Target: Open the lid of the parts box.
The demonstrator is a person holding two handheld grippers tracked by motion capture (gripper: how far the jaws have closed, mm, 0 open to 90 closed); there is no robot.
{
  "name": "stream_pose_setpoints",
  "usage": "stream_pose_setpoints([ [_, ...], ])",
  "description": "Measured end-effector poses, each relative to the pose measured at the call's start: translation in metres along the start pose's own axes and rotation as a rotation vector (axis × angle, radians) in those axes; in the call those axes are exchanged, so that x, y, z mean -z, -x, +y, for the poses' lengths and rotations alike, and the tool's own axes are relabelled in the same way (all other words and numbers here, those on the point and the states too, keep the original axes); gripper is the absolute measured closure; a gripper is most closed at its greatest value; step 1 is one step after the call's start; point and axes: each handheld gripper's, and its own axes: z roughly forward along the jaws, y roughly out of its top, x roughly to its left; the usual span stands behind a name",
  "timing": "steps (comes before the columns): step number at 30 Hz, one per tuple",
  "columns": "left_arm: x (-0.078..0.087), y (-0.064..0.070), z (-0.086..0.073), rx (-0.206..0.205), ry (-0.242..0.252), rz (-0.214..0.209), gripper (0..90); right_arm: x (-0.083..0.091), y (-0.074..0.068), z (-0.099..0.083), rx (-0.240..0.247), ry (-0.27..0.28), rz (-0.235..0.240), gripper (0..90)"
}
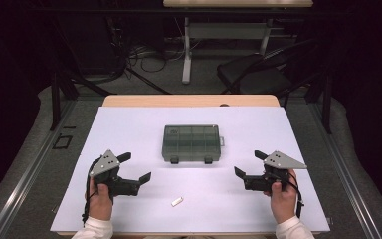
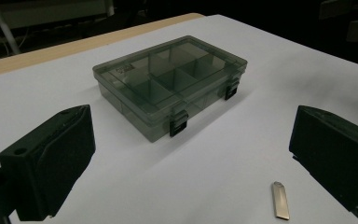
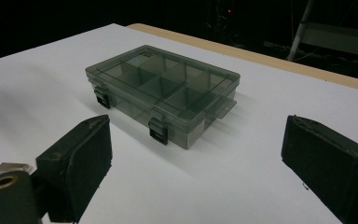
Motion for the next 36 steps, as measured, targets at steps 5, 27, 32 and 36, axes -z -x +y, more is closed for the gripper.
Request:
stream_pose_setpoints([
  [5, -0.002, -0.001, 0.000, 0.024, -0.018, -0.019, 0.2, -0.003, -0.002, 0.000, -0.008, -0.027, 0.010, 4.8],
  [27, -0.028, -0.009, 0.024, 0.216, -0.111, -0.054, 0.2, -0.034, -0.010, 0.017, -0.080, -0.198, 0.049, 1.9],
  [32, -0.041, -0.011, 0.034, 0.212, -0.129, -0.053, 0.2, -0.043, -0.010, 0.023, -0.081, -0.212, 0.060, 1.9],
  [36, -0.051, -0.014, 0.038, 0.211, -0.133, -0.047, 0.2, -0.050, -0.008, 0.026, -0.077, -0.217, 0.058, 2.0],
])
